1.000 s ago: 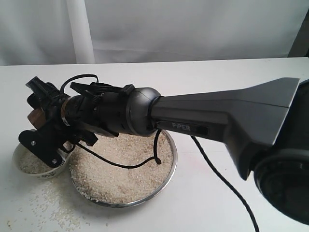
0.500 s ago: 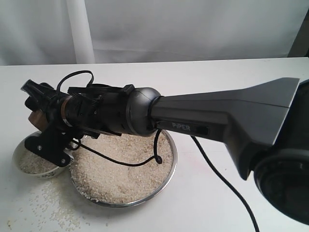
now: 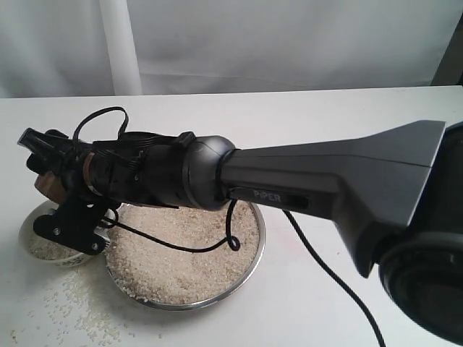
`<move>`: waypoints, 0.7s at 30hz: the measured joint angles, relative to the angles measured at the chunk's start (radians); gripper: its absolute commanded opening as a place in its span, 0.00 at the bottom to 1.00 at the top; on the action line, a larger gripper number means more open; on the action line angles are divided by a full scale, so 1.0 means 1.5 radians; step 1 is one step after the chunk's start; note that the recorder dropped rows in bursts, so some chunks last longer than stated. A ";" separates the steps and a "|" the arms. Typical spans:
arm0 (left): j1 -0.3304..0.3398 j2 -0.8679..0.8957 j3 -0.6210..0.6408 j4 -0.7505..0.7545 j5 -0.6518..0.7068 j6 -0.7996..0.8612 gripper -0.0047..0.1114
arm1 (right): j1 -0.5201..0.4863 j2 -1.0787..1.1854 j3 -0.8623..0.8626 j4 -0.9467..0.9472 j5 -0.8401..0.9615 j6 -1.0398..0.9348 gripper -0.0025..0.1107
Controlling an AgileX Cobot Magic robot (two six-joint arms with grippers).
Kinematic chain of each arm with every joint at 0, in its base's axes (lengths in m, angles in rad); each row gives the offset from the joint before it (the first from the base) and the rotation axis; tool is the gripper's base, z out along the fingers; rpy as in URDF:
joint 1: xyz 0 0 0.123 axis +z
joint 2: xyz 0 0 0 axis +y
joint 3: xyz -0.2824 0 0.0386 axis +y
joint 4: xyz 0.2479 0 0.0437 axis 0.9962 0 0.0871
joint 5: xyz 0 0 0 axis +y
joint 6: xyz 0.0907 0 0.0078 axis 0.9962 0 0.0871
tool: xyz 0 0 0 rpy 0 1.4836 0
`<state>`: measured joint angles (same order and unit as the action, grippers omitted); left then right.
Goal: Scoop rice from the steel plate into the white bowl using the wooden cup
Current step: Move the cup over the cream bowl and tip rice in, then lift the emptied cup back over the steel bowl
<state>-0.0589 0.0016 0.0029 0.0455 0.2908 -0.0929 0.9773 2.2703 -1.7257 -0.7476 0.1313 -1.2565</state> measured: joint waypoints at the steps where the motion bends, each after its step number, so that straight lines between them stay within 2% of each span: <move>1: 0.000 0.000 0.000 0.000 0.000 0.000 0.04 | 0.000 0.000 0.000 -0.007 0.000 0.000 0.02; 9: 0.000 0.000 0.000 0.000 0.000 0.000 0.04 | 0.006 0.000 0.000 -0.071 -0.001 0.000 0.02; 15: 0.000 0.000 0.000 0.000 0.000 0.000 0.04 | 0.007 0.000 0.000 -0.057 0.005 0.011 0.02; 19: 0.000 0.000 0.000 0.000 0.000 0.000 0.04 | 0.010 -0.004 0.000 0.025 0.017 0.092 0.02; 21: 0.000 0.000 0.000 0.000 0.000 0.000 0.04 | 0.012 -0.019 0.000 0.054 0.030 0.191 0.02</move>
<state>-0.0589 0.0016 0.0029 0.0455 0.2908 -0.0929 0.9958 2.2420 -1.7257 -0.6659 0.1757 -0.9700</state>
